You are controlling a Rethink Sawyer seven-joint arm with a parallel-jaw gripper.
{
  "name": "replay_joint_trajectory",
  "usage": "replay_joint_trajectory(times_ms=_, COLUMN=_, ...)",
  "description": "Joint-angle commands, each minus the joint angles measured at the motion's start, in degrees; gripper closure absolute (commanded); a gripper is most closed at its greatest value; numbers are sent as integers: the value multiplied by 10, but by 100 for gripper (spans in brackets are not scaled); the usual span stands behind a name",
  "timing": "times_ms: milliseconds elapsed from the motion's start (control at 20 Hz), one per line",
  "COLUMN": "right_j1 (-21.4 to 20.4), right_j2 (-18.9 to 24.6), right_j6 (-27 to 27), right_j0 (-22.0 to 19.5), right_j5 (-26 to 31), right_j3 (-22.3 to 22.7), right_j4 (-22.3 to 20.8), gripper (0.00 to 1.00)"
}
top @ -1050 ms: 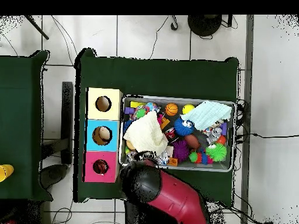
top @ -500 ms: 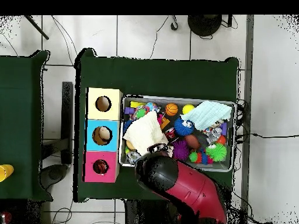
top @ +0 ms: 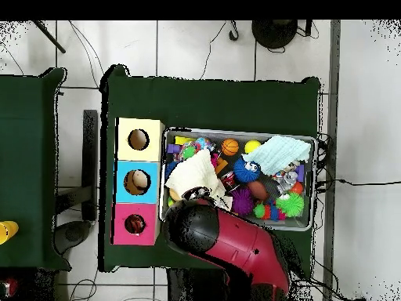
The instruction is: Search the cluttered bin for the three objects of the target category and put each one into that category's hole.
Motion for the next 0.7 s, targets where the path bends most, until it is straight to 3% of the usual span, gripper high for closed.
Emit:
replay_joint_trajectory(times_ms=50, right_j1=-14, right_j2=48, right_j6=-12, right_j0=3, right_j5=35, right_j3=-22, right_j4=-35, gripper=100)
replay_joint_trajectory(times_ms=700, right_j1=-11, right_j2=39, right_j6=14, right_j0=34, right_j5=38, right_j3=-33, right_j4=-34, gripper=100)
